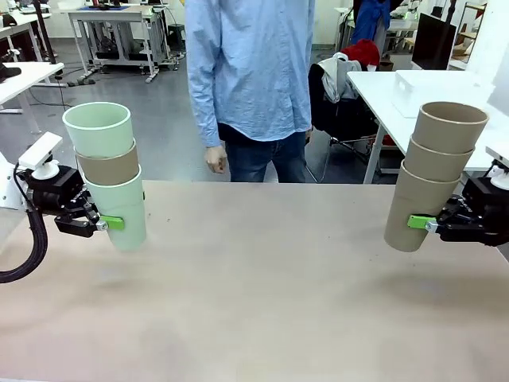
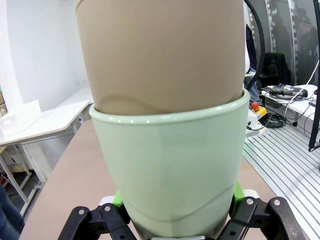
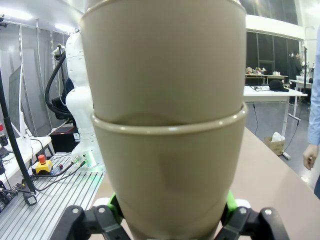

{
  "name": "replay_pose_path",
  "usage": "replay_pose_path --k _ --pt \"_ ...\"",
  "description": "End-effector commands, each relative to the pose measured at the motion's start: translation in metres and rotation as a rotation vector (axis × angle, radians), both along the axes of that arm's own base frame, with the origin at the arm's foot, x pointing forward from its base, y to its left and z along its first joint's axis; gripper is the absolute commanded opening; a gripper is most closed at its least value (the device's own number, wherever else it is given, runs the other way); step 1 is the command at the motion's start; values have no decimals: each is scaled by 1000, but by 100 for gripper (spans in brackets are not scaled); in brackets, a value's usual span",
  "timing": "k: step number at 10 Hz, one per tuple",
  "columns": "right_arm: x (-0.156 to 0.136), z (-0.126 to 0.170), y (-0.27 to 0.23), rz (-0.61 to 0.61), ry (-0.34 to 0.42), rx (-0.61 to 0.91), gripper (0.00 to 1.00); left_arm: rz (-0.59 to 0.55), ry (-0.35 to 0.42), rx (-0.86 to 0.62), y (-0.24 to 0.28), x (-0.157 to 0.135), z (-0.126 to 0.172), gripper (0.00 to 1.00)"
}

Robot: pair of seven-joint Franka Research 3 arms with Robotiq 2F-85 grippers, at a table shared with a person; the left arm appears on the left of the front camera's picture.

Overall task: Stack the cups and store them in the basket.
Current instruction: Place the stack of Reusable plastic cups into the Pantry Basket.

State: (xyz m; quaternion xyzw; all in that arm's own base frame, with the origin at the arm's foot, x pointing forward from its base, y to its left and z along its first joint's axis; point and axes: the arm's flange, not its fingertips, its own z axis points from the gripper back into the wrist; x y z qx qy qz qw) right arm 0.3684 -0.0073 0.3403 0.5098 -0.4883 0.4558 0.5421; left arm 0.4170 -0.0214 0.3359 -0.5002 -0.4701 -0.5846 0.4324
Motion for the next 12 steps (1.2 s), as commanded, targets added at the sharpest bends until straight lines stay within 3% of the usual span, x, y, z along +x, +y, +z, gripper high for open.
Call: replay_pose_path --k 1,12 --pt "0 4 -1 0 -8 3 85 -7 0 -8 0 0 6 85" --pt "0 4 -1 0 -8 3 85 -7 0 -8 0 0 6 85"
